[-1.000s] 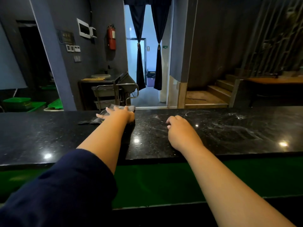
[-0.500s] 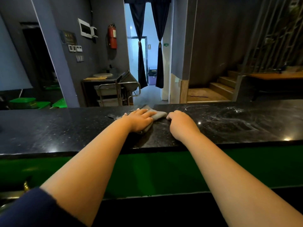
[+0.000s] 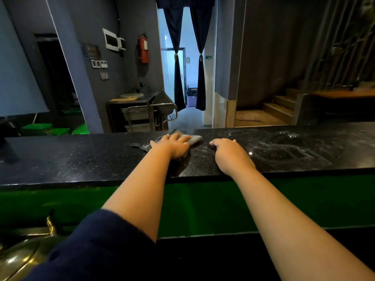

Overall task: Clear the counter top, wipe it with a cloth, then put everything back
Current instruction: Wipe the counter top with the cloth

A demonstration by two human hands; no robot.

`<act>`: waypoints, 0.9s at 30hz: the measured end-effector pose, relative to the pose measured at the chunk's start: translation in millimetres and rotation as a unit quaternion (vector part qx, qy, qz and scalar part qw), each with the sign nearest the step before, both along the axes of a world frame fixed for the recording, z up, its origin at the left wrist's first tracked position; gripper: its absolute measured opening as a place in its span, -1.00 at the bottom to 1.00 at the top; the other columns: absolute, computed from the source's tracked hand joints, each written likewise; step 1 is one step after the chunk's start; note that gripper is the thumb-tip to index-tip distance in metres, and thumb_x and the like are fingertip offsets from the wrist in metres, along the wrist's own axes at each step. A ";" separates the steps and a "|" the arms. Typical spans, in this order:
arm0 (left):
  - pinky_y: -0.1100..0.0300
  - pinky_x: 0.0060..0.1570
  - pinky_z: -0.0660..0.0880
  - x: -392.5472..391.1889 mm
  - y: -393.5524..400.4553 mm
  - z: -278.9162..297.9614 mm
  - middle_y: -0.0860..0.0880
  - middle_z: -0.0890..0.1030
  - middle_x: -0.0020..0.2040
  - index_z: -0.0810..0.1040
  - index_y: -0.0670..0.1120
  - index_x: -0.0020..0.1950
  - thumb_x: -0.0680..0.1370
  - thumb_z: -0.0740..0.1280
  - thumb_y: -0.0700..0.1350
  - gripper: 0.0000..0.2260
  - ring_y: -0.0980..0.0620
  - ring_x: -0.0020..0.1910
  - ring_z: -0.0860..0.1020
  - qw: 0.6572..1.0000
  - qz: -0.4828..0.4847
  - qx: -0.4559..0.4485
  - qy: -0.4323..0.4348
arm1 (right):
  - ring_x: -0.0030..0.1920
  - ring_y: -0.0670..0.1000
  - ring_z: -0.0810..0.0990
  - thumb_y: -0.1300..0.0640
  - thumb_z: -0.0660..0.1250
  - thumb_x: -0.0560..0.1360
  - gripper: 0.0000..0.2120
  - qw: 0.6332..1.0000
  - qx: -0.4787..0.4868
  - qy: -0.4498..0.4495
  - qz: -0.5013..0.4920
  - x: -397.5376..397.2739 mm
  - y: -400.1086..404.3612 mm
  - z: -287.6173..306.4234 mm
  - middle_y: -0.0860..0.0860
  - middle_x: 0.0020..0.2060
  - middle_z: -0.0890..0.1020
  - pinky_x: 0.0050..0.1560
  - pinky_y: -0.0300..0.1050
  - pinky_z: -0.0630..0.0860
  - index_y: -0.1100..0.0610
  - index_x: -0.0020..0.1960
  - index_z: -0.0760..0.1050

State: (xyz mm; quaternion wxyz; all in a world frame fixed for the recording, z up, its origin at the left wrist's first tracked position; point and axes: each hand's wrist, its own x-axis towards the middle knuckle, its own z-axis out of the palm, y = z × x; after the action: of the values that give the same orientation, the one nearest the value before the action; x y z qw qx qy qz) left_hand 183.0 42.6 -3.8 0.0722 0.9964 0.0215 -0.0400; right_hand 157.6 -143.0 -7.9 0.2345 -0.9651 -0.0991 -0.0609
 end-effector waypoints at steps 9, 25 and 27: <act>-0.47 0.33 -0.18 -79.5 10.7 -1.6 0.08 -0.03 0.58 0.01 0.31 0.51 0.62 -0.11 0.22 -0.56 -0.10 0.55 -0.13 0.995 0.093 -0.015 -0.036 | 0.29 0.20 0.42 0.39 0.04 0.56 -0.50 0.998 0.035 -0.046 -0.027 -15.7 0.4 -5.1 0.06 0.36 0.40 0.19 0.12 0.47 0.03 0.39 0.40; -0.40 0.37 -0.11 -140.5 -21.8 -17.7 0.03 0.08 0.57 0.08 0.23 0.52 0.63 -0.11 0.15 -0.57 -0.08 0.55 -0.04 0.988 0.080 0.013 -0.129 | 0.33 0.19 0.37 0.41 0.05 0.52 -0.44 0.999 -0.012 -0.042 -0.017 -38.6 -0.7 -5.1 0.05 0.38 0.35 0.19 0.13 0.45 0.03 0.43 0.35; -0.42 0.37 -0.11 -131.9 -5.6 -10.1 0.03 0.05 0.58 0.07 0.21 0.53 0.63 -0.11 0.16 -0.55 -0.10 0.55 -0.06 0.988 0.119 0.005 -0.097 | 0.35 0.19 0.35 0.42 0.06 0.50 -0.43 0.999 -0.011 -0.044 -0.013 -39.4 -1.9 -4.9 0.05 0.39 0.35 0.21 0.14 0.45 0.03 0.44 0.35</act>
State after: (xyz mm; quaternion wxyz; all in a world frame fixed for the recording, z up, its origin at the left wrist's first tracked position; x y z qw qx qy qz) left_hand 51.2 37.0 -13.9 0.0728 0.9863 0.1330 0.0654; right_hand 118.2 -144.9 -12.7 0.2189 -0.9652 -0.0971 -0.1052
